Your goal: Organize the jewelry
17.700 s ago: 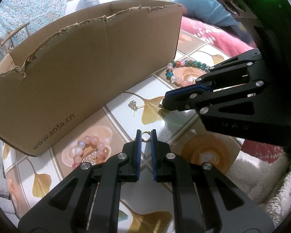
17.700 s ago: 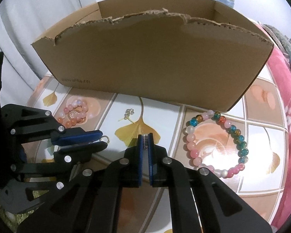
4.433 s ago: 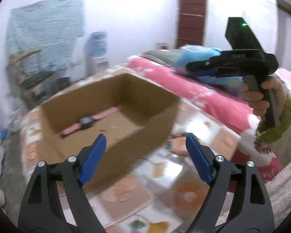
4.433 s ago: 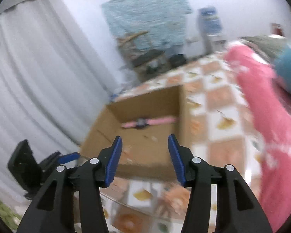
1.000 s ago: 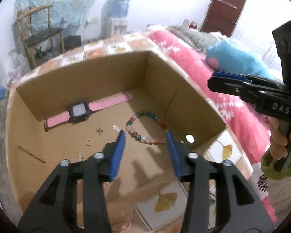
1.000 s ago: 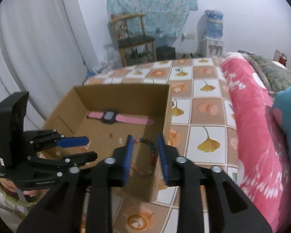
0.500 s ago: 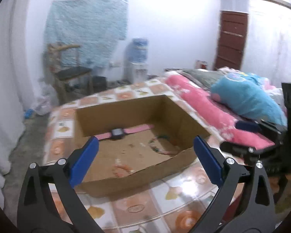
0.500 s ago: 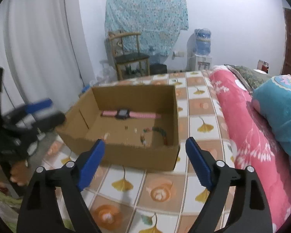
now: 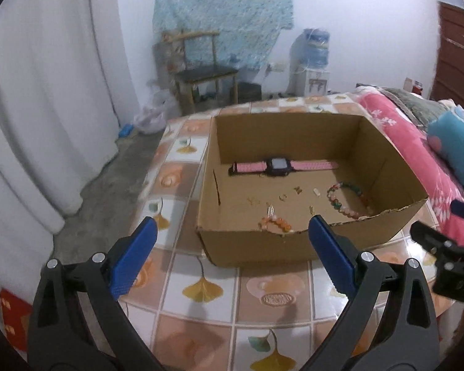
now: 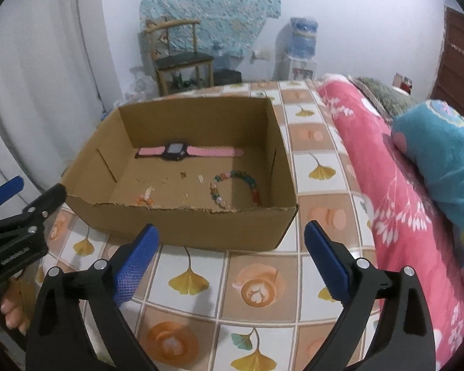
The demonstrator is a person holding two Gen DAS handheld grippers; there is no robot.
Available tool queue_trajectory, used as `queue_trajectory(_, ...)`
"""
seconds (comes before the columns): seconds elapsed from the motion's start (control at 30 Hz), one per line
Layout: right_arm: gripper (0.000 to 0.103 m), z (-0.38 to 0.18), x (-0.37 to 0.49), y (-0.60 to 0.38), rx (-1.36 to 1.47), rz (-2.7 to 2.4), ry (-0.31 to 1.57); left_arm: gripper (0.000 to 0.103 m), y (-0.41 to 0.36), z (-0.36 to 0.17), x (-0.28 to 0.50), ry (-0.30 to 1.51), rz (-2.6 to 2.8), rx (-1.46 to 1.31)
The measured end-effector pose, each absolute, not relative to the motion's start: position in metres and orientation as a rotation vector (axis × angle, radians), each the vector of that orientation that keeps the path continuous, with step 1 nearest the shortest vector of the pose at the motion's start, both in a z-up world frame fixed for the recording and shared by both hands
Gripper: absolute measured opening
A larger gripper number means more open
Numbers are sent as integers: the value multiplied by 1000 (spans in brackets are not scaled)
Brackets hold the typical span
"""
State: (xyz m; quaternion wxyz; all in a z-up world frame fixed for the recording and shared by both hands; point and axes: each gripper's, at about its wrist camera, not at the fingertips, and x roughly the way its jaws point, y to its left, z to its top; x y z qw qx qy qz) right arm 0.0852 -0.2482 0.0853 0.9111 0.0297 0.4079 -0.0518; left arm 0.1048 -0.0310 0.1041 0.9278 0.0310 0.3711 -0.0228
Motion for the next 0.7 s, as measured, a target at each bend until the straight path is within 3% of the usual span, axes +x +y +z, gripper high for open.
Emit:
queue_trajectory(0.17, 93, 78, 89, -243, 66, -119, 877, 95, -28, 94, 111, 859, -55, 13)
queue_trajectory(0.7, 93, 65, 97, -230, 71, -83, 944, 95, -30, 88, 111, 885, 11, 76)
